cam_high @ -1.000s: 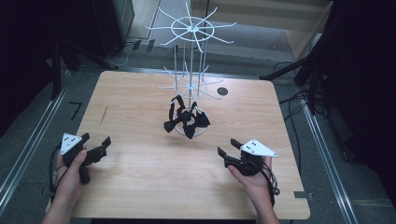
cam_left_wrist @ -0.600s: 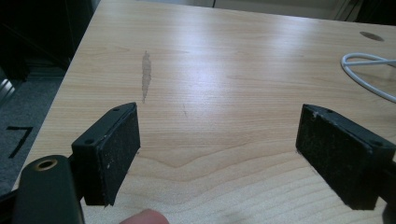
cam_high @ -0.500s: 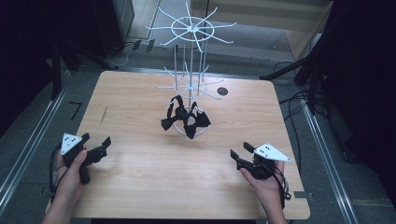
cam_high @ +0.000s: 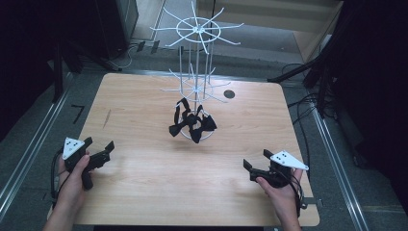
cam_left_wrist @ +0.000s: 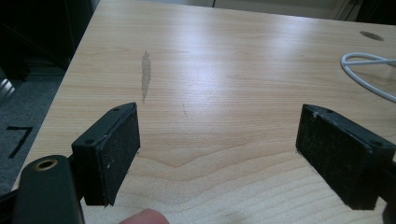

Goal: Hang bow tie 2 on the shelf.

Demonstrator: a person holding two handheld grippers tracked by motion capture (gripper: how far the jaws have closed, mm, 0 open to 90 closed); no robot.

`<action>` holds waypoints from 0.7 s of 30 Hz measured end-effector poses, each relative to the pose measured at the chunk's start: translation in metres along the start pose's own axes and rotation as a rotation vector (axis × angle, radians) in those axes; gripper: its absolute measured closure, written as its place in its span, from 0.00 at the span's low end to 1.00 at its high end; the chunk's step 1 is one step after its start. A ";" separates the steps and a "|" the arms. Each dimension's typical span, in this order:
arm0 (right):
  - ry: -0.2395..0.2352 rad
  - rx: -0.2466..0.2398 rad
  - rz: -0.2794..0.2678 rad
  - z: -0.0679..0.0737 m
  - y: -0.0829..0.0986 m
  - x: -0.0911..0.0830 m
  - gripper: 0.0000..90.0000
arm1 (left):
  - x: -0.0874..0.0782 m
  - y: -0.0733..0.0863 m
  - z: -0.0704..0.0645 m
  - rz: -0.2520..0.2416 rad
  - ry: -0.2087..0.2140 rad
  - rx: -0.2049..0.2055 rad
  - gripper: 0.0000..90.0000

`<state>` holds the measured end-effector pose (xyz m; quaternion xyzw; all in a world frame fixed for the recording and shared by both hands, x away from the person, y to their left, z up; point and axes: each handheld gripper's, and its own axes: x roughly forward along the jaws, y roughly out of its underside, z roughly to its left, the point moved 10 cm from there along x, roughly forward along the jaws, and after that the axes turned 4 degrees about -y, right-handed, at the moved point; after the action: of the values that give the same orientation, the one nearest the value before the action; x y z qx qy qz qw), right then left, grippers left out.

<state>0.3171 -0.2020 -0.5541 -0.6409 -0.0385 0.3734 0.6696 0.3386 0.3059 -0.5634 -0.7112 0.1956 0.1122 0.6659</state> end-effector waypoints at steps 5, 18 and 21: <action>0.009 -0.001 0.003 -0.006 0.005 -0.005 0.06 | 0.000 0.000 0.000 0.001 0.001 0.000 0.16; 0.045 0.031 0.024 -0.025 0.021 -0.017 0.00 | 0.000 0.000 0.000 0.002 0.000 0.001 0.16; 0.050 0.036 0.028 -0.029 0.024 -0.021 0.00 | 0.000 0.000 0.000 0.004 0.000 0.004 0.16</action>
<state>0.3069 -0.2397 -0.5716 -0.6383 -0.0057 0.3673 0.6765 0.3381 0.3056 -0.5636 -0.7096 0.1972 0.1132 0.6669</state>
